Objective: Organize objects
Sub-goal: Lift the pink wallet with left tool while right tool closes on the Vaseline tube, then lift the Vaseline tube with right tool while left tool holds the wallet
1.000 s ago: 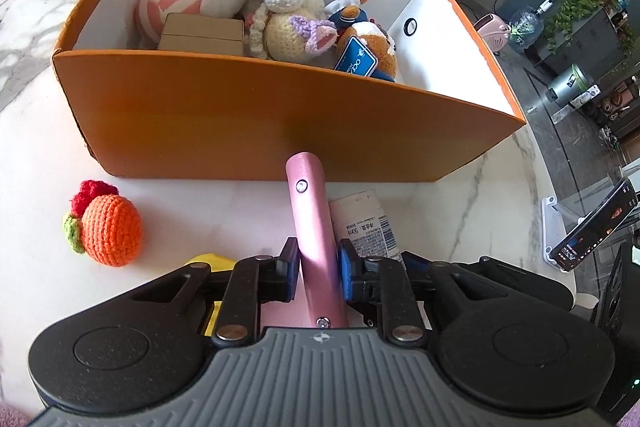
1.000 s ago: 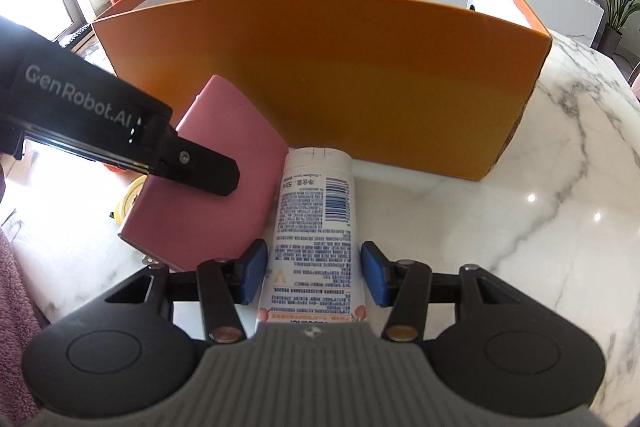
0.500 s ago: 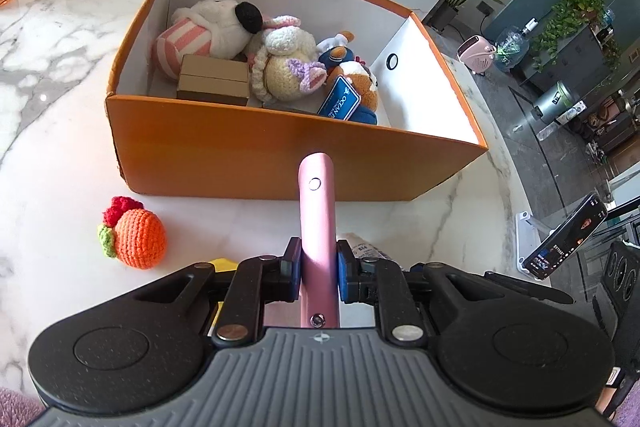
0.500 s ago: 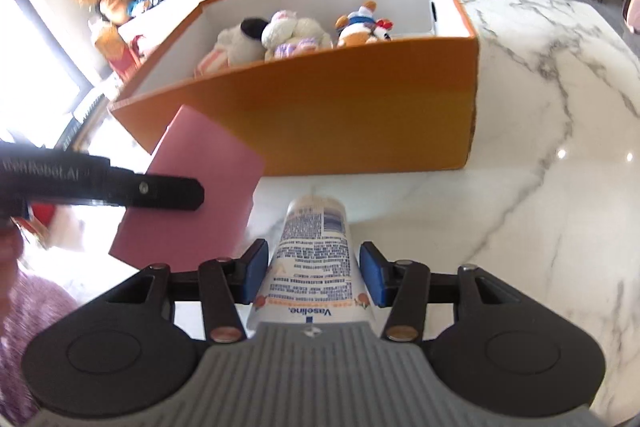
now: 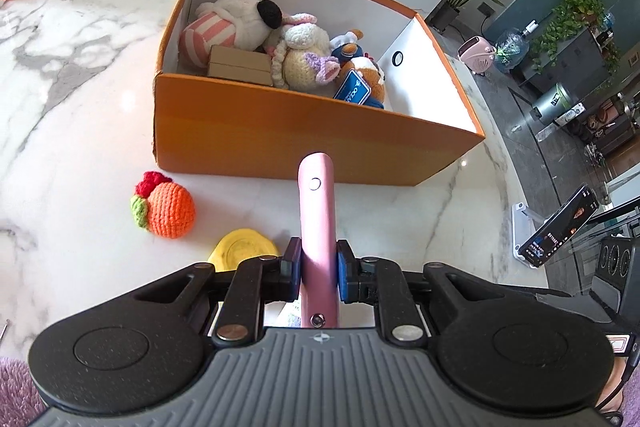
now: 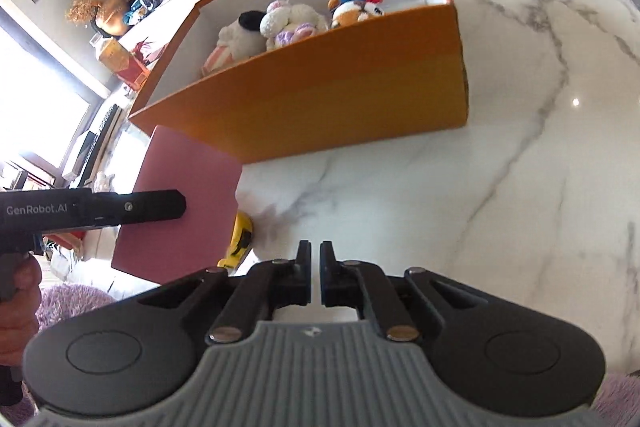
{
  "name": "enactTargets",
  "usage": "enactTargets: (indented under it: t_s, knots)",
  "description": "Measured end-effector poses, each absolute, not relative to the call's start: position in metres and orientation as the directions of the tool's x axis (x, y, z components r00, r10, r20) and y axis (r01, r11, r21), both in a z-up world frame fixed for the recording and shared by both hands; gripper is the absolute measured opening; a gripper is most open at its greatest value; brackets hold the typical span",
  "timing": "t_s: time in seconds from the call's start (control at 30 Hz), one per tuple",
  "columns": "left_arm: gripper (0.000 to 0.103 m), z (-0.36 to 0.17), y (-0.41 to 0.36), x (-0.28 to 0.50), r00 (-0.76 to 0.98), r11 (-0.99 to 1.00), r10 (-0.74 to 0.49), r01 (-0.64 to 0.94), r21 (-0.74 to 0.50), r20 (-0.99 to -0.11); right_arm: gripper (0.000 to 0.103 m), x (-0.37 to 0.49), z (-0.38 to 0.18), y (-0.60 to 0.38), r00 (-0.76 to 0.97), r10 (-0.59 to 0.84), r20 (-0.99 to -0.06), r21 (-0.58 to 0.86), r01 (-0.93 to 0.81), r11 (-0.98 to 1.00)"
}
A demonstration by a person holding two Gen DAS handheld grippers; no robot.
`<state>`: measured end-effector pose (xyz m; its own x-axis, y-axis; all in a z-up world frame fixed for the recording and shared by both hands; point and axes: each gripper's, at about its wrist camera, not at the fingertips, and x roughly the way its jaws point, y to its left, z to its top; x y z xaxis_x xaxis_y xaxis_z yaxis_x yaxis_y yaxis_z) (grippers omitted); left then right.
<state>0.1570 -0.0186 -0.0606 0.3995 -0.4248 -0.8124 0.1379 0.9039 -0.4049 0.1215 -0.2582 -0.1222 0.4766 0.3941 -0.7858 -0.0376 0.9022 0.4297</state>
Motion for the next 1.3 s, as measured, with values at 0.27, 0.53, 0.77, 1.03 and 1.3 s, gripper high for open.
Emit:
enactTargets:
  t_s: [0.27, 0.53, 0.77, 1.03, 1.3]
  knots:
    - [0.02, -0.071, 0.001, 0.127, 0.372, 0.927, -0.376, 0.137, -0.35, -0.849, 0.031, 0.087, -0.15, -0.222, 0.357, 0.489, -0.796, 0.524, 0.001, 0.852]
    - [0.02, -0.084, 0.016, 0.108, 0.343, 0.937, -0.349, 0.125, -0.325, -0.872, 0.041, 0.067, -0.177, -0.197, 0.215, 0.56, -0.8, 0.586, 0.076, 0.807]
    - [0.02, -0.097, 0.02, 0.102, 0.312, 0.924, -0.382, 0.114, -0.364, -0.87, 0.042, 0.069, -0.192, -0.198, 0.214, 0.592, -0.777, 0.627, 0.175, 0.759]
    - [0.02, -0.099, 0.018, 0.101, 0.307, 0.916, -0.4, 0.118, -0.383, -0.863, 0.0, 0.072, -0.193, -0.205, 0.26, 0.614, -0.745, 0.665, 0.218, 0.714]
    - [0.02, -0.099, 0.017, 0.102, 0.306, 0.914, -0.405, 0.116, -0.389, -0.861, 0.005, 0.074, -0.172, -0.21, 0.33, 0.562, -0.758, 0.633, 0.164, 0.757]
